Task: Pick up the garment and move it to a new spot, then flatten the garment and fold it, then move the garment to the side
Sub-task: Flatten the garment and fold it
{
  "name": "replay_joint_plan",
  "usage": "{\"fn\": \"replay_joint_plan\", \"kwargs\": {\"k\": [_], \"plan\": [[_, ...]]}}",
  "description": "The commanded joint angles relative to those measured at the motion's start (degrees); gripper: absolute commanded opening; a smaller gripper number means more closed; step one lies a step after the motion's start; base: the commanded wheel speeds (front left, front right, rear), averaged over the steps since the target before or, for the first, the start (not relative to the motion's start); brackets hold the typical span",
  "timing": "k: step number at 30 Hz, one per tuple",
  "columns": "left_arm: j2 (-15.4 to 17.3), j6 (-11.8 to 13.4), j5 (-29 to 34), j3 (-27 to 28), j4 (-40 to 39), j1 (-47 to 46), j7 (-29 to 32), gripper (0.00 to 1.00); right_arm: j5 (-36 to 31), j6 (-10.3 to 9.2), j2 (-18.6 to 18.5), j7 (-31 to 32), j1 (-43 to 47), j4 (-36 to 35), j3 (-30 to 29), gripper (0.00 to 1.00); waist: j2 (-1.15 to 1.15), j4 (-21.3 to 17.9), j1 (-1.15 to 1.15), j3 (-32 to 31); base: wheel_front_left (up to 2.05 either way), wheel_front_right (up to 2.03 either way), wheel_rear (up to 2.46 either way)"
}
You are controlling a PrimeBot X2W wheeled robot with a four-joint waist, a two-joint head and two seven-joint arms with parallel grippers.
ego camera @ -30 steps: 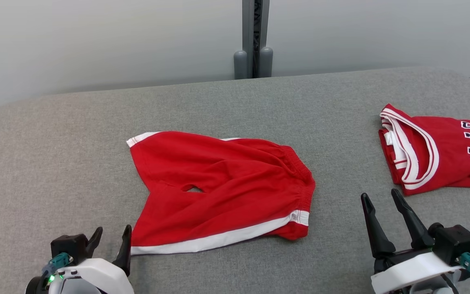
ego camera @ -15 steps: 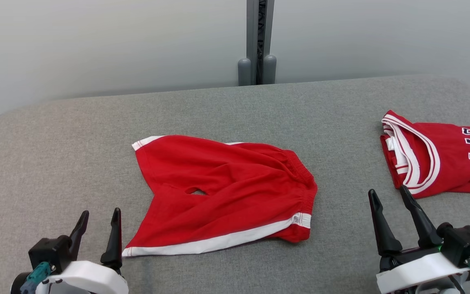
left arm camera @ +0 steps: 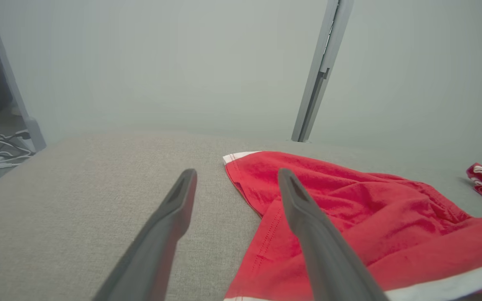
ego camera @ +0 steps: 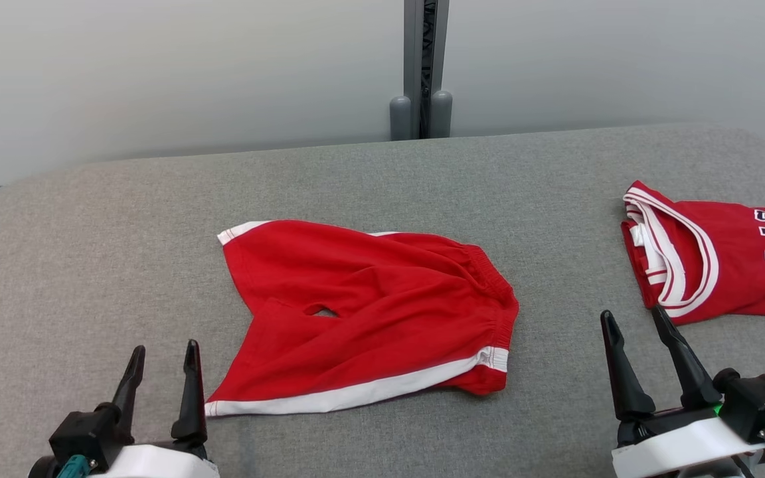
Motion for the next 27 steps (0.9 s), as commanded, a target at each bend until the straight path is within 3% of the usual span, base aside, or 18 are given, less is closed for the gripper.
{"fn": "replay_joint_plan", "kwargs": {"k": [1,10,27], "plan": [[-0.16,-0.53,0.89,0.63,0.03,0.78,-0.14,1.00,-0.40,-0.01,0.13,-0.35,0.55,-0.19,-0.21,1.00,0.00,0.14,0.00,0.05,0.00,0.00,0.00],[-1.64,-2.87,4.47,4.02,-1.68,0.02,-0.17,1.00,-0.56,-0.01,-0.05,-0.35,0.26,-0.08,0.08,1.00,0.00,0.66,0.00,0.29,0.00,0.00,0.00],[-1.17,-2.03,3.96,3.29,-3.28,0.94,1.68,1.00,-0.77,-0.01,0.04,-0.35,-0.18,-0.34,0.01,1.00,0.00,0.74,0.00,0.43,0.00,0.00,0.00]]}}
